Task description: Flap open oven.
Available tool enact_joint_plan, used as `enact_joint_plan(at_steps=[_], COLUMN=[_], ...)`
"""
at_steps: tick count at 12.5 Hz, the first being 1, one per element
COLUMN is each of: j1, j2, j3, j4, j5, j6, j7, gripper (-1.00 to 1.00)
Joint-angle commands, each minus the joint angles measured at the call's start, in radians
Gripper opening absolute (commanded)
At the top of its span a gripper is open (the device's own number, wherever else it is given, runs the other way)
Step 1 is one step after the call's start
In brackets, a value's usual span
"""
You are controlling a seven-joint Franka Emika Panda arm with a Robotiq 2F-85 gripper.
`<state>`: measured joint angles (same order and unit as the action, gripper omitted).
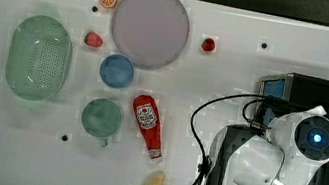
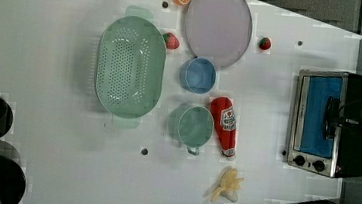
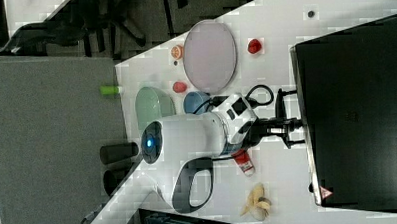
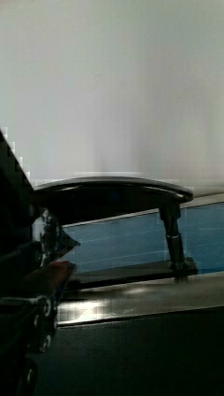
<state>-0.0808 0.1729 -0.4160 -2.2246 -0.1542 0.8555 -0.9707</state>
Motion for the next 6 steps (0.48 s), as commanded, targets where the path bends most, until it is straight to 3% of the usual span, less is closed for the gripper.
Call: enact_joint_plan(at_steps=[1, 3, 6], j1=[0.011, 0.023, 0.054], j2=[-0.01, -0.009, -0.005], j3=[0.021, 0.03, 0.047], j4=[0.003, 0.003, 0.003], j5=[-0.014, -0.067, -0.227], j6=[0.013, 0.005, -0.019], j7=[-0.041, -0.026, 0.108], gripper=[-0.65, -0.65, -0.65])
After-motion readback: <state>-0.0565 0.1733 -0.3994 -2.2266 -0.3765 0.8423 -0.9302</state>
